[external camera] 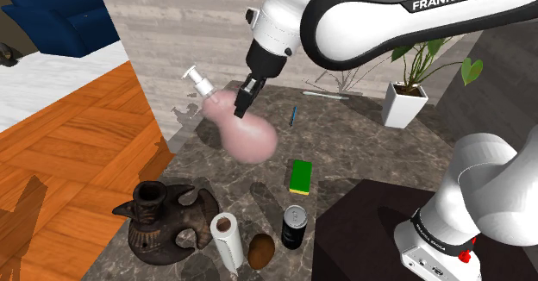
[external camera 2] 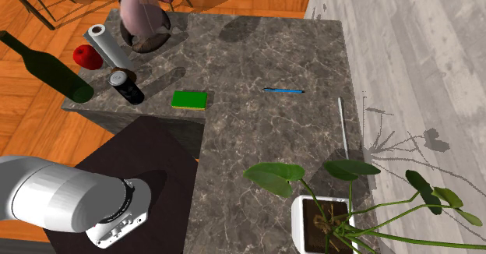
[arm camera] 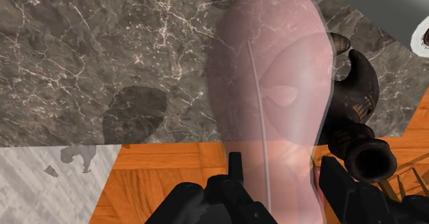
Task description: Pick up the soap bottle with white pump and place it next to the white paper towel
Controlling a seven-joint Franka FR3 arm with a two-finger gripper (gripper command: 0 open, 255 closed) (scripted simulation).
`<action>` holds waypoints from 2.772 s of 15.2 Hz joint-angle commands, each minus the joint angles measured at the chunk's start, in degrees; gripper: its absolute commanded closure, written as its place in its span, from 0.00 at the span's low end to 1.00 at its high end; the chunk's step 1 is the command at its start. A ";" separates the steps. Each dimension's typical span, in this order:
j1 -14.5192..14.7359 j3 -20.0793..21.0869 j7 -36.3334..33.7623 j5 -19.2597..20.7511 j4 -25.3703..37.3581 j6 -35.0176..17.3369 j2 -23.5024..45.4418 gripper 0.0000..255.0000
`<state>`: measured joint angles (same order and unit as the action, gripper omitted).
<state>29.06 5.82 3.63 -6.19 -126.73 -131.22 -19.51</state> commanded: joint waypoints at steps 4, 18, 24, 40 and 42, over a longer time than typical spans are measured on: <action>0.10 0.03 0.39 -0.28 -3.40 -3.98 0.46 1.00; 0.47 0.31 1.30 -1.09 -11.23 -15.27 3.94 1.00; 0.67 0.40 1.76 -1.50 -13.88 -20.27 6.29 1.00; 1.39 0.51 3.64 -3.26 -18.71 -34.01 15.21 1.00; 1.39 0.51 3.64 -3.26 -18.71 -34.01 15.21 1.00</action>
<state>30.42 6.27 7.34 -9.47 -145.00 -165.32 -4.73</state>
